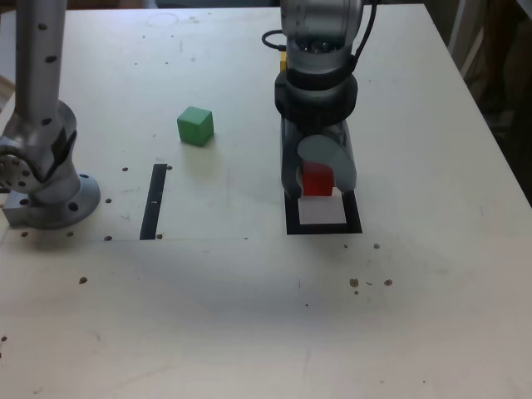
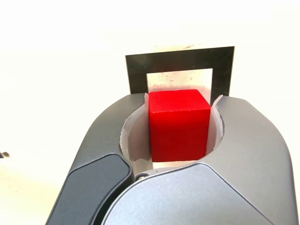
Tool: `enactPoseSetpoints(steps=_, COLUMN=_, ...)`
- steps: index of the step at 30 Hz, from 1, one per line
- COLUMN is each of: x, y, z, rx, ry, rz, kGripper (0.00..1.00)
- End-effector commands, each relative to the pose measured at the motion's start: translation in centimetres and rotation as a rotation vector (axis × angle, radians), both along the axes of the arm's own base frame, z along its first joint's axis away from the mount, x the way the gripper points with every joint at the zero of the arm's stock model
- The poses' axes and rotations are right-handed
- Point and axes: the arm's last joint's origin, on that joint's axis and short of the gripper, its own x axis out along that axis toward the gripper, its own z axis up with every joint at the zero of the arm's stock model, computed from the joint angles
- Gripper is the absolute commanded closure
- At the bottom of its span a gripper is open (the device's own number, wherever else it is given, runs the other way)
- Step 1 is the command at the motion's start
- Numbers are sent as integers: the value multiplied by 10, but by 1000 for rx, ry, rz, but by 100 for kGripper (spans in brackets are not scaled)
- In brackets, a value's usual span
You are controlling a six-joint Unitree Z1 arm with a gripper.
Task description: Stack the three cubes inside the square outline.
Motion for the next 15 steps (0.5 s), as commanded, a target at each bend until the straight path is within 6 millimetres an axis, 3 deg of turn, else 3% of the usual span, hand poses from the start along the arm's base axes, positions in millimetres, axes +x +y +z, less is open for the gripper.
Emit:
enactPoseSetpoints(steps=1, x=2, y=0, z=-4, rx=2, ry=5, rz=-5, kGripper=70)
enactPoseSetpoints(steps=15, x=-1, y=-2, z=-26, rx=-2, ry=17, rz=-10, kGripper=70)
